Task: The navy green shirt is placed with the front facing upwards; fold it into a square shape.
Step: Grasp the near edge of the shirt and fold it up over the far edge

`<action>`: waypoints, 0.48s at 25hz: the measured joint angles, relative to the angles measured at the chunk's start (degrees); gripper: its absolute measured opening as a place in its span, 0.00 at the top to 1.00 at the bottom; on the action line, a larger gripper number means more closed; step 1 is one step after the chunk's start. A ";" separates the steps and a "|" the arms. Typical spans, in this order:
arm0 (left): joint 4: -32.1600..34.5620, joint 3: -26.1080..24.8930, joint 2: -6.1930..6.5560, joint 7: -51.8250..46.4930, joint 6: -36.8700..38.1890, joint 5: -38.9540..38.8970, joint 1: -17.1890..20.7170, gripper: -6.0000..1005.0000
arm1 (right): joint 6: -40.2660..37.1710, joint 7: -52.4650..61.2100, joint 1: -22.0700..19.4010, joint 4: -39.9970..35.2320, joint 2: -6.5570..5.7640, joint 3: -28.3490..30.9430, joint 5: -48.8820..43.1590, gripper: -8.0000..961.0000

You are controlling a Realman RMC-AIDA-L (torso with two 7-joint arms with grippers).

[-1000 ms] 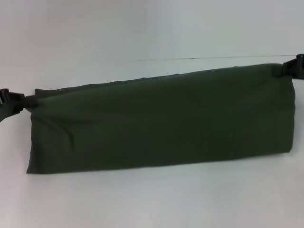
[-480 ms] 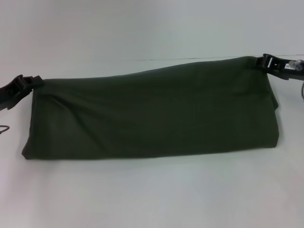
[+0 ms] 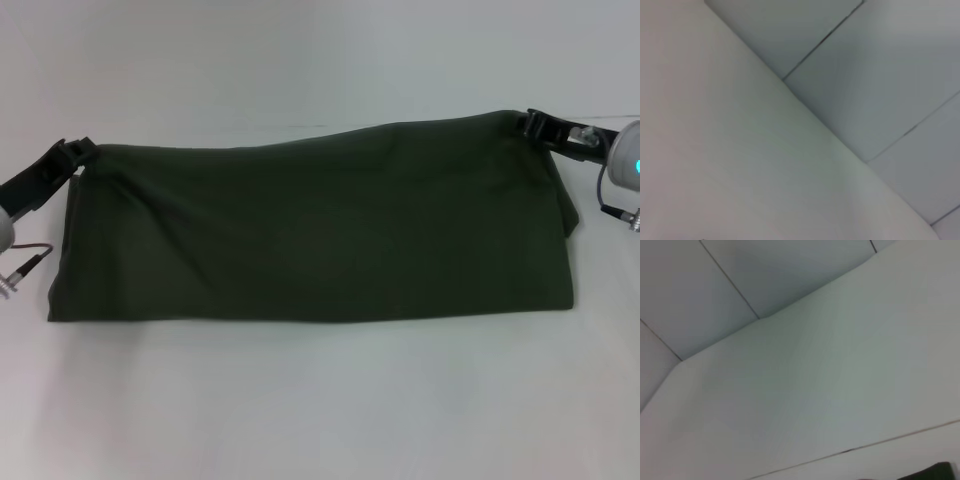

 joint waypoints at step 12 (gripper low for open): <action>-3.66 -0.22 -2.24 14.60 -7.55 -10.40 -1.73 0.93 | 8.42 -1.68 2.05 3.28 1.02 -0.24 0.25 0.93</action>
